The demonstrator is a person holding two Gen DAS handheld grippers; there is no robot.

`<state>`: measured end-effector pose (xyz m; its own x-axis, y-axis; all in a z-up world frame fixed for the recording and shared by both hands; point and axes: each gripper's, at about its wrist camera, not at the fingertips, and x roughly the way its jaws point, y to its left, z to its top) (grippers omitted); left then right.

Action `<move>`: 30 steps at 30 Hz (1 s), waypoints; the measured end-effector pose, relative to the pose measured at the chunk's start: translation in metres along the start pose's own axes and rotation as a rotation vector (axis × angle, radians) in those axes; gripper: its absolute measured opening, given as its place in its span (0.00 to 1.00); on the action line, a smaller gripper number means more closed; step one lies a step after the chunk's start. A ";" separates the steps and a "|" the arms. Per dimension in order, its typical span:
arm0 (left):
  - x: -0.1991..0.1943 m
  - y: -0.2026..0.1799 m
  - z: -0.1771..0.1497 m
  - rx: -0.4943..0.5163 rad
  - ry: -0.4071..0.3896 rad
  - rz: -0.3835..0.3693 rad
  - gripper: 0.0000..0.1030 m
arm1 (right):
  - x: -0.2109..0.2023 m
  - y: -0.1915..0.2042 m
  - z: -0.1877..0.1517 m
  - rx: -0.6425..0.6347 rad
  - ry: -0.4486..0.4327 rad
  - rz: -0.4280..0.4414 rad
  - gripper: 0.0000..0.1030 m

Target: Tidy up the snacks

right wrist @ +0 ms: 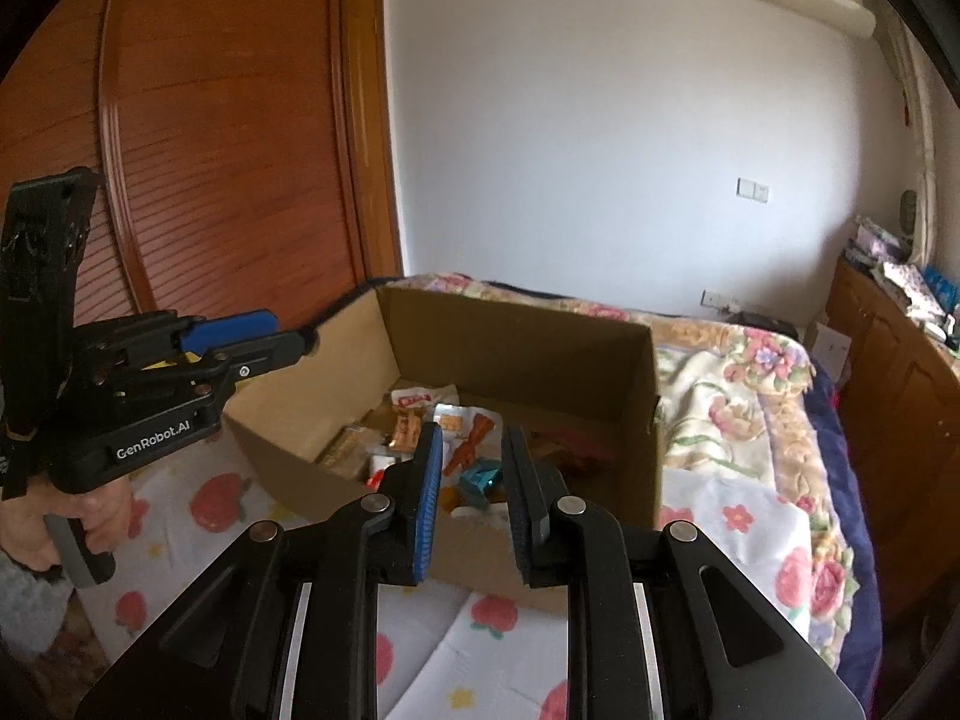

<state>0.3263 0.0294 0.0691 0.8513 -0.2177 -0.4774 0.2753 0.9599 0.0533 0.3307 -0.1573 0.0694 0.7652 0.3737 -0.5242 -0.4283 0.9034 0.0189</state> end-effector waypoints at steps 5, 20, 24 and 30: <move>-0.031 -0.011 -0.008 0.007 -0.023 0.006 0.26 | -0.034 0.009 -0.008 0.011 -0.027 -0.016 0.18; -0.099 -0.034 -0.035 0.017 -0.051 -0.010 0.27 | -0.095 0.035 -0.036 0.027 -0.056 -0.044 0.19; -0.112 -0.038 -0.040 0.008 -0.062 -0.009 0.29 | -0.109 0.043 -0.042 0.031 -0.065 -0.053 0.20; -0.129 -0.039 -0.053 -0.020 -0.066 -0.008 0.32 | -0.124 0.050 -0.050 0.041 -0.075 -0.068 0.24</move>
<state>0.1824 0.0289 0.0824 0.8768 -0.2361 -0.4189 0.2741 0.9612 0.0320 0.1902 -0.1695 0.0926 0.8263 0.3243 -0.4605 -0.3552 0.9345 0.0208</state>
